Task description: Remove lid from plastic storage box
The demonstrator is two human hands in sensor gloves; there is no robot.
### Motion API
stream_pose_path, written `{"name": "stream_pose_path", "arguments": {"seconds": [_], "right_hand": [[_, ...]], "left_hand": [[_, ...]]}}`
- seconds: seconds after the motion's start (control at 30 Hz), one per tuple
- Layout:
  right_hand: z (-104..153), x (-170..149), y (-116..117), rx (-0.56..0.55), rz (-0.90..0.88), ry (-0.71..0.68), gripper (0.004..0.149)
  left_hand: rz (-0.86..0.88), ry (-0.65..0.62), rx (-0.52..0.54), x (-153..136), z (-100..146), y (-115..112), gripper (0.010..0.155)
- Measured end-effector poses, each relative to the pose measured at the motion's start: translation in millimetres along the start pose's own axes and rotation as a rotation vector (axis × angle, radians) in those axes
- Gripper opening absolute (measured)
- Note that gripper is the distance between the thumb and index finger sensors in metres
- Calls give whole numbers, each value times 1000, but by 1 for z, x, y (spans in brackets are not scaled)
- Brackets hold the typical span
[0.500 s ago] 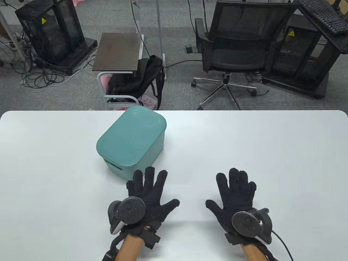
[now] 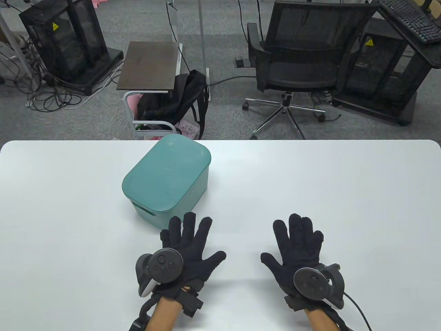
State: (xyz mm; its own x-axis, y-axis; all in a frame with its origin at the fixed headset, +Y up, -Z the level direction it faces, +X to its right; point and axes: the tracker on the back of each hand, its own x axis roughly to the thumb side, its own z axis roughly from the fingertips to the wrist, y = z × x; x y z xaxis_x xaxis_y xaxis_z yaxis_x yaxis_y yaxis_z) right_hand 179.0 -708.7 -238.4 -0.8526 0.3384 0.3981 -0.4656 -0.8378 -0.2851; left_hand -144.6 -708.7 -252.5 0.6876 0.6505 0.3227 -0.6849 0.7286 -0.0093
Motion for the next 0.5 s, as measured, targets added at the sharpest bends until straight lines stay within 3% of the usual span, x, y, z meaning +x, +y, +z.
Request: {"name": "stream_pose_path", "arguments": {"seconds": [0.17, 0.27, 0.5], "right_hand": [[0, -1, -1, -3, -6, 13, 81], [0, -4, -3, -17, -21, 25, 81], [0, -10, -5, -18, -26, 48, 81]], "left_hand": [[49, 12, 18, -4, 0, 6, 91], [113, 21, 28, -5, 0, 10, 84], [295, 77, 146, -17, 0, 32, 83]]}}
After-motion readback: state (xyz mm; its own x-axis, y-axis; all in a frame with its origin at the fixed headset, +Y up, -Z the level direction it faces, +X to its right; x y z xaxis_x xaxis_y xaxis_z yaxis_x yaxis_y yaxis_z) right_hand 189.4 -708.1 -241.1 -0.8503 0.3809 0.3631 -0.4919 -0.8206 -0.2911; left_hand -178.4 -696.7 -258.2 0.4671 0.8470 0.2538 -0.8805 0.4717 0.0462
